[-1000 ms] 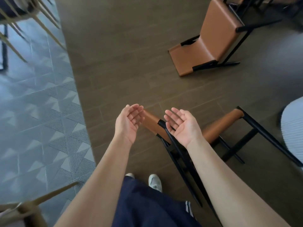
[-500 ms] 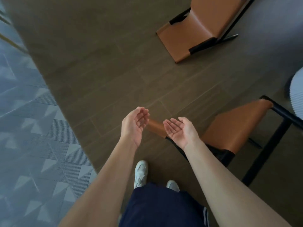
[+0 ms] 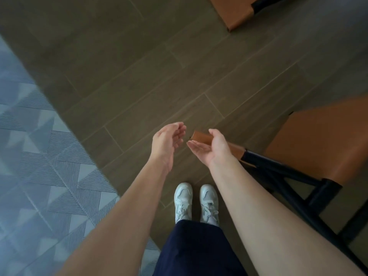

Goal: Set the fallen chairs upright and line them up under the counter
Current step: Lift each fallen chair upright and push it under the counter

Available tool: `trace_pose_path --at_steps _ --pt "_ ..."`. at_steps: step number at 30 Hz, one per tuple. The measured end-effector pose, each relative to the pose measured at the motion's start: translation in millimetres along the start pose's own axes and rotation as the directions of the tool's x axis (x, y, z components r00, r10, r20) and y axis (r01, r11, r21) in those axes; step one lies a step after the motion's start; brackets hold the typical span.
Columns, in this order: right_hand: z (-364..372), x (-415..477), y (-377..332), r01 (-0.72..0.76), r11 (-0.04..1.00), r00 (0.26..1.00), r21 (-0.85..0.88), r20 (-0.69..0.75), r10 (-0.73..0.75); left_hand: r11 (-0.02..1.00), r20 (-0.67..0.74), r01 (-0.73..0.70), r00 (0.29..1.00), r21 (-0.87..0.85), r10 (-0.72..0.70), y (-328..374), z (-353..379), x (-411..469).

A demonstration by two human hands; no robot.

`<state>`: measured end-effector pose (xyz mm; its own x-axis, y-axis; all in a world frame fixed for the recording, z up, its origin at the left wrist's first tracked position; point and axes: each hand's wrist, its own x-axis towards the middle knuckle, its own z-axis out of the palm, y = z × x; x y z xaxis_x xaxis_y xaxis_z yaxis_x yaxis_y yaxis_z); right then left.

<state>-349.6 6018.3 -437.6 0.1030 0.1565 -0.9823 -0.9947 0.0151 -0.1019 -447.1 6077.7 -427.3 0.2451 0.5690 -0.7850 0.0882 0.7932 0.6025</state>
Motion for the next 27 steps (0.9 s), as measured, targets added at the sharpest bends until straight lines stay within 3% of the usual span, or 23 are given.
trace_pose_path --at_steps 8,16,27 --pt "24 50 0 0.015 0.976 0.982 0.217 -0.189 0.027 0.993 -0.007 0.114 0.993 -0.002 -0.114 -25 9 35" --pt "31 53 9 0.116 0.966 0.941 0.233 -0.338 -0.031 0.971 -0.016 0.222 0.975 -0.085 -0.224 -33 4 26" --pt "1 10 -9 0.147 0.936 0.974 0.319 -0.214 -0.08 0.958 -0.058 0.267 0.96 -0.103 -0.273 -22 34 3"
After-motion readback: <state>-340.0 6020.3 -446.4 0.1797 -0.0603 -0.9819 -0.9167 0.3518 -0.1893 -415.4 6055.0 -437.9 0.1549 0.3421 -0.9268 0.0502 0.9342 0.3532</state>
